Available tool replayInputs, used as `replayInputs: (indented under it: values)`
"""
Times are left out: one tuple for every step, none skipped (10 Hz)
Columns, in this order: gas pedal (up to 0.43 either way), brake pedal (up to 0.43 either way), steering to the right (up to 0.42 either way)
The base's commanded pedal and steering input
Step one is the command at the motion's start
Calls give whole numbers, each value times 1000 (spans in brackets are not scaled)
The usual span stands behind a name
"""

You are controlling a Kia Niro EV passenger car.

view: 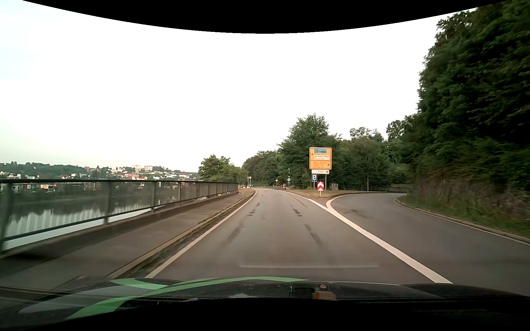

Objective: Follow the waypoints while adhering to traffic rules and regulations

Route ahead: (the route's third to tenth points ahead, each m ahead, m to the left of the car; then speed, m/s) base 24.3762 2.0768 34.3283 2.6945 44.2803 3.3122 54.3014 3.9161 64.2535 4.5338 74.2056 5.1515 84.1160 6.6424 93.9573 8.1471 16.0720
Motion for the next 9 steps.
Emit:
replayInputs:
  values:
    - [228,0,-4]
    - [228,0,-5]
    - [228,0,-6]
    - [240,0,-7]
    - [240,0,-7]
    - [240,0,-7]
    - [240,0,-7]
    - [228,0,-8]
    - [228,0,-9]
